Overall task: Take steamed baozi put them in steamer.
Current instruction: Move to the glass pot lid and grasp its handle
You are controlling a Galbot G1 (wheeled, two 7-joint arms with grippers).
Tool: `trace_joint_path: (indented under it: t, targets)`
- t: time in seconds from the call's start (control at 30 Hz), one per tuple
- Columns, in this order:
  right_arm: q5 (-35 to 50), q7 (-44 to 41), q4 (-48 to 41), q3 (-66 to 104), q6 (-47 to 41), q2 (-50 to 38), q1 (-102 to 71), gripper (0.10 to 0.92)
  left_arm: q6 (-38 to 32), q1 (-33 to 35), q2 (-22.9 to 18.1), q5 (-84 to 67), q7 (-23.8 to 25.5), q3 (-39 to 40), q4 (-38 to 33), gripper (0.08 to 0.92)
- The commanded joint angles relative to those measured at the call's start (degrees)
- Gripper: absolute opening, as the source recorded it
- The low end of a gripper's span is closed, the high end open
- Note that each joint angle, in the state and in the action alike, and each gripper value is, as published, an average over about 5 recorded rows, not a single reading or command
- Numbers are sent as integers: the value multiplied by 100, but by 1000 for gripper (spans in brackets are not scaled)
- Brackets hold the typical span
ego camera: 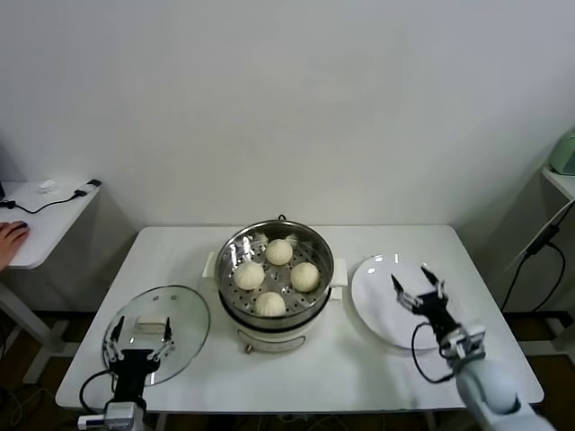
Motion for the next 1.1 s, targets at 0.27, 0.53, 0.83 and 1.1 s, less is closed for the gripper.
trace_joint_path:
  t: [0.27,0.53,0.83,1.1]
  targets:
    - [-815,215,94,510,36,1015,-752,823,-357,-451,902,5877,-1818,-3,2558,823]
    - [-928,258,57,478,-34,1045,-679,823,-367,-1019,906,6273,-1922,28,3301,823]
    - [-1029,277,57,516,-40,1100,-733,823,-263,-1493,936,6439,-1840,34,3485,823]
    - [-1092,278,19,528,-33,1162,-747,823,-175,-1655,935,6619,-1775,126,3518,823]
